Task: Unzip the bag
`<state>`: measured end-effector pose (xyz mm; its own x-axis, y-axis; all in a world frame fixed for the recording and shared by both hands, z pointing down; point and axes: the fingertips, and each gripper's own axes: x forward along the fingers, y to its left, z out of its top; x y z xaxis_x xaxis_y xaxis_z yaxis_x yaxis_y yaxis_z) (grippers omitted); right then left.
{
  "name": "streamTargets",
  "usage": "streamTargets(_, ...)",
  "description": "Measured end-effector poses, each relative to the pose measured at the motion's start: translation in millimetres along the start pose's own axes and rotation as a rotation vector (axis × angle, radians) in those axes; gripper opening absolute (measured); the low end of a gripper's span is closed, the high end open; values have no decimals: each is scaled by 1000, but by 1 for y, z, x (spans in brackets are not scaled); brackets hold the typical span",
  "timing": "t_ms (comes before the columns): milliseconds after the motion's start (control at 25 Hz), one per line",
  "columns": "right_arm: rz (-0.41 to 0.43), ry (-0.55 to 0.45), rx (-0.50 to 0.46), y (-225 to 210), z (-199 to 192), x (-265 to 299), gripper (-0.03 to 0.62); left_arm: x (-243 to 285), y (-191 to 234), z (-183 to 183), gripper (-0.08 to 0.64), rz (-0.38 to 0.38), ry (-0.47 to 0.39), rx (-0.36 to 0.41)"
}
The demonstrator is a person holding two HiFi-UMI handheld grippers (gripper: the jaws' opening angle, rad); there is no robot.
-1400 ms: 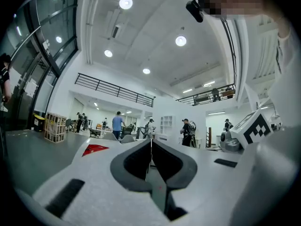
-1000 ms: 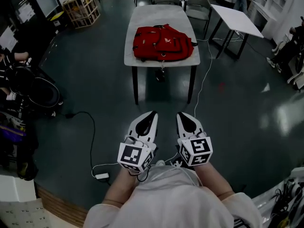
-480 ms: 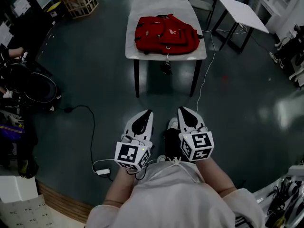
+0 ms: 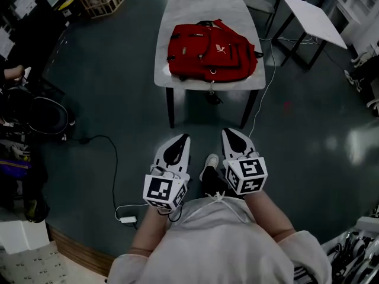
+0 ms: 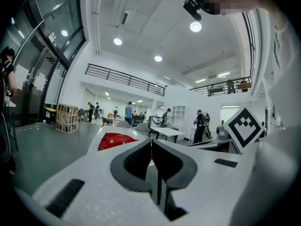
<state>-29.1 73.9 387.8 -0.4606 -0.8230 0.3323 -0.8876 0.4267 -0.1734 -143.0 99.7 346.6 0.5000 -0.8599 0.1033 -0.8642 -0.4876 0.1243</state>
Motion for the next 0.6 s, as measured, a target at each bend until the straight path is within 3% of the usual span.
streamTargets(320, 14, 21, 30, -77, 35, 93, 28, 124, 46, 4, 20, 8, 39, 1)
streamTargets(600, 28, 83, 18, -123, 39, 150, 28, 192, 67, -14, 20, 22, 97, -24)
